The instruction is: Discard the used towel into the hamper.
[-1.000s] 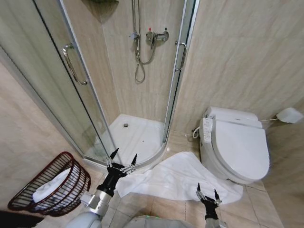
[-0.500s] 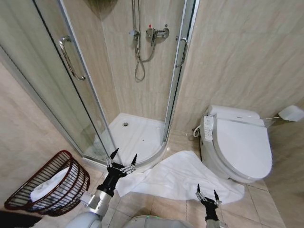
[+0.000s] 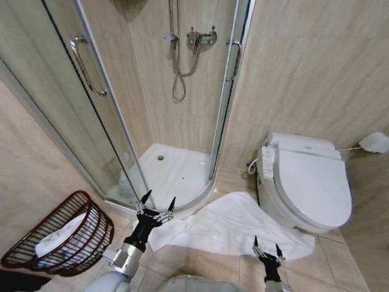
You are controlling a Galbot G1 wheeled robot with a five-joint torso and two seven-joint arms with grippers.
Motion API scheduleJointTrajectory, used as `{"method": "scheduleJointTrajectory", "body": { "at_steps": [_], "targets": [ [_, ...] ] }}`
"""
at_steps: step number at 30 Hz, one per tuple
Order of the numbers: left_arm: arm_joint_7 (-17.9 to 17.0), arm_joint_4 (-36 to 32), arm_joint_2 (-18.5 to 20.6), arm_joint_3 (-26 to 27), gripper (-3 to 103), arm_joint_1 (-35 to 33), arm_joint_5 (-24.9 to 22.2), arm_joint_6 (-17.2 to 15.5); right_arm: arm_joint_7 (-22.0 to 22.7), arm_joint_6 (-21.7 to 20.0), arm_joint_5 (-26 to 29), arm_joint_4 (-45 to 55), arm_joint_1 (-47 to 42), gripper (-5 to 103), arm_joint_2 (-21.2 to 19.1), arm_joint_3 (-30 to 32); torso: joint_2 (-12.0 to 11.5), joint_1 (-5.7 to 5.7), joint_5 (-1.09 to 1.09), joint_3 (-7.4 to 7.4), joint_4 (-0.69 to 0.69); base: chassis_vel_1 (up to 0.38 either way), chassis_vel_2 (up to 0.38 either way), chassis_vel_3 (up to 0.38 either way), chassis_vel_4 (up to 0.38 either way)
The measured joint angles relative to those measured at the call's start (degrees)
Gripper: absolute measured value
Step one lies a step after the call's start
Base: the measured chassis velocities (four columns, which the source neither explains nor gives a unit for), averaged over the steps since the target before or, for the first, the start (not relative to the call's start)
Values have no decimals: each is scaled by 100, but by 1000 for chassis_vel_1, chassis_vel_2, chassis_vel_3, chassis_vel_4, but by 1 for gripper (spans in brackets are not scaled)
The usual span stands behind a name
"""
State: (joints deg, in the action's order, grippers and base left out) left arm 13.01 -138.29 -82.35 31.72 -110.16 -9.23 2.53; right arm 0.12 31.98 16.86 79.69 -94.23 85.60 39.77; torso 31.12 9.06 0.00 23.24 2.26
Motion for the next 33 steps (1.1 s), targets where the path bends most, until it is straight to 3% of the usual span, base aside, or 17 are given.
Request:
{"method": "scheduleJointTrajectory", "body": {
  "at_steps": [9, 13, 16, 17, 20, 22, 24, 30, 33],
  "targets": [
    [0, 0, 0, 0, 100, 0, 0, 0, -241, -157, -5, -167, 128, 100, -51, -25, -187, -75, 0, -111, 0, 0, 0, 0, 0],
    [0, 0, 0, 0, 100, 0, 0, 0, -642, -456, 35, -377, 296, 100, -210, -36, -282, -112, 0, -169, 1, 0, 0, 0, 0],
    [0, 0, 0, 0, 100, 0, 0, 0, -1117, -1032, 276, -435, 448, 100, -476, -19, -378, -149, 0, -228, 0, 0, 0, 0, 0],
    [0, 0, 0, 0, 100, 0, 0, 0, -1117, -1032, 276, -435, 448, 100, -476, -19, -378, -149, 0, -228, 0, 0, 0, 0, 0],
    [0, 0, 0, 0, 100, 0, 0, 0, -1741, -1500, 418, -478, 568, 100, -821, 24, -470, -178, 0, -291, 1, 0, 0, 0, 0],
    [0, 0, 0, 1, 100, 0, 0, 0, -1928, -1592, 413, -528, 608, 100, -940, 27, -494, -188, -1, -305, 1, 0, 0, 0, 0],
    [0, 0, 0, 0, 100, 0, 0, 0, -2409, -1808, 298, -725, 749, 100, -1196, 26, -564, -215, 0, -349, 0, 0, 0, 0, 0],
    [0, 0, 0, 0, 100, 0, 0, 0, -2567, -1999, -28, -1076, 1021, 100, -1363, -53, -674, -251, 2, -422, 0, 0, 0, 0, 0],
    [0, 0, 0, 0, 100, 1, 0, 0, -2730, -2083, -445, -1389, 1317, 100, -1411, -99, -765, -284, -1, -480, 1, 0, 0, 0, 0]
  ]
}}
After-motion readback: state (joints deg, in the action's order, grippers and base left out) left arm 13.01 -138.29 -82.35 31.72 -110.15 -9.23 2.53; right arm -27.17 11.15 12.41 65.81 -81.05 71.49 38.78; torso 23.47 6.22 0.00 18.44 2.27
